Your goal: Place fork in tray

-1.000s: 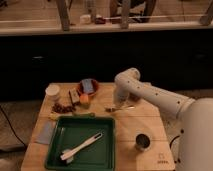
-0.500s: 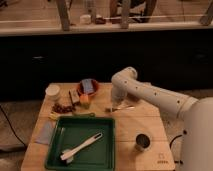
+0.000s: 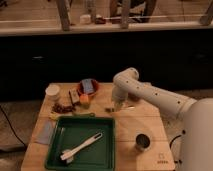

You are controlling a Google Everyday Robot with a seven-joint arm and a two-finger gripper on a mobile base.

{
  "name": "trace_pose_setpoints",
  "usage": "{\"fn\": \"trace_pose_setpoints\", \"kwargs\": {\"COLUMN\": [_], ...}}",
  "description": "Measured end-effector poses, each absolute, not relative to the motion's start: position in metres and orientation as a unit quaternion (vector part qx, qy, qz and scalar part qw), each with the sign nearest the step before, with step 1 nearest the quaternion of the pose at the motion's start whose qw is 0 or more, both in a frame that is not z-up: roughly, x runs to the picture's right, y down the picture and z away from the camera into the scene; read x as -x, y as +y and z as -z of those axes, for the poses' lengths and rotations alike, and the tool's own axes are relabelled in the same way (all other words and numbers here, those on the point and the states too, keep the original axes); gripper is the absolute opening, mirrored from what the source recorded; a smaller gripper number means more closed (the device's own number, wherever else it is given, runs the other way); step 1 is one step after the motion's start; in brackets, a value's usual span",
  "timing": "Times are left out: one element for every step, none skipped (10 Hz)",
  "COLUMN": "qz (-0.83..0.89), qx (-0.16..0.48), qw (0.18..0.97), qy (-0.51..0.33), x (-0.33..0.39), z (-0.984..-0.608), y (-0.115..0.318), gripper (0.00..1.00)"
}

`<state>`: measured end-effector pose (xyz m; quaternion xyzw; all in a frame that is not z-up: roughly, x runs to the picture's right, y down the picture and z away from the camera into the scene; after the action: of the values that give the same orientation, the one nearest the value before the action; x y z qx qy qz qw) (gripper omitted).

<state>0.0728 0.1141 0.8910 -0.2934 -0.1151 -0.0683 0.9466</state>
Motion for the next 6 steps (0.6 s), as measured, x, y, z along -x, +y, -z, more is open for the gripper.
{"fn": "trace_pose_setpoints", "kwargs": {"qz": [0.066,0.064,0.062,0.058,0.056,0.054], "qx": [0.298,0.302,0.304,0.307,0.311,0.314], "qw": [0.945,0.944,0.944,0.943,0.943,0.942], "qy": [-0.115,-0.114,-0.112,-0.11,-0.108,-0.106], "x": [-0.075,-0.076,-0.077,-0.08,-0.083,-0.085], "z": [-0.898,-0.904,-0.908,-0.914,-0.918,-0.922], "y": [0.12,0.126,0.129,0.131,0.133,0.134], "gripper": [0.78,0.8,0.8,0.8,0.8,0.8]}}
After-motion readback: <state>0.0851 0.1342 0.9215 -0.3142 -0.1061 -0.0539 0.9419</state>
